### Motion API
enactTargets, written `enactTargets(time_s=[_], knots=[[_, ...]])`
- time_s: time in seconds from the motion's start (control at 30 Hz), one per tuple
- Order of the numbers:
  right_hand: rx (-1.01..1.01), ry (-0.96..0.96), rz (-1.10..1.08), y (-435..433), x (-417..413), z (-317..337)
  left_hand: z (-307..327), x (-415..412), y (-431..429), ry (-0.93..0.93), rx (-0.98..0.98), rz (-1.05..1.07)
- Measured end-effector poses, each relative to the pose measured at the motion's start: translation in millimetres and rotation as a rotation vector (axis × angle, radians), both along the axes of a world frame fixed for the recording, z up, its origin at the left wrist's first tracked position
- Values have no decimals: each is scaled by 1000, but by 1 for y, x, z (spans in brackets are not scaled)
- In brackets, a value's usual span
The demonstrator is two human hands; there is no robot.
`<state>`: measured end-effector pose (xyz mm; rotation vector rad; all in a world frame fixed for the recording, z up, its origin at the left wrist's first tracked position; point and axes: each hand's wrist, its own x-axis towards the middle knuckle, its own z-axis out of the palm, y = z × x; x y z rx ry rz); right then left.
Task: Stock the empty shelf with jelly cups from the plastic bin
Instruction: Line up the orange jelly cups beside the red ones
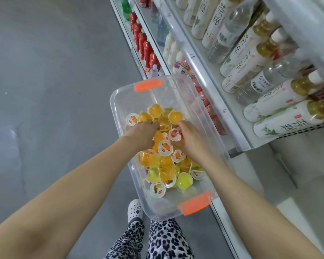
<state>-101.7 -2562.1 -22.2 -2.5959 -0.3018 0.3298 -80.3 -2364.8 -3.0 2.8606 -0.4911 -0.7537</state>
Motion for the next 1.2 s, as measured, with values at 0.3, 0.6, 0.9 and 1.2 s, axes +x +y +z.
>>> enactTargets(time_s=[0.3,0.6,0.9,1.2], knots=[[27,-262,-217,-23,-67,67,62,-25,-6,-182,-328,49],[34,-453,-566,-72,-164,145,116,-68,-51,-289,-547,-192],[-53,-593,-849,-134,-274,217,178,-111,-144,-323,-697,-458],[-244,-698,-1107,-223,-348,269,227,-148,-231,-455,-673,-775]])
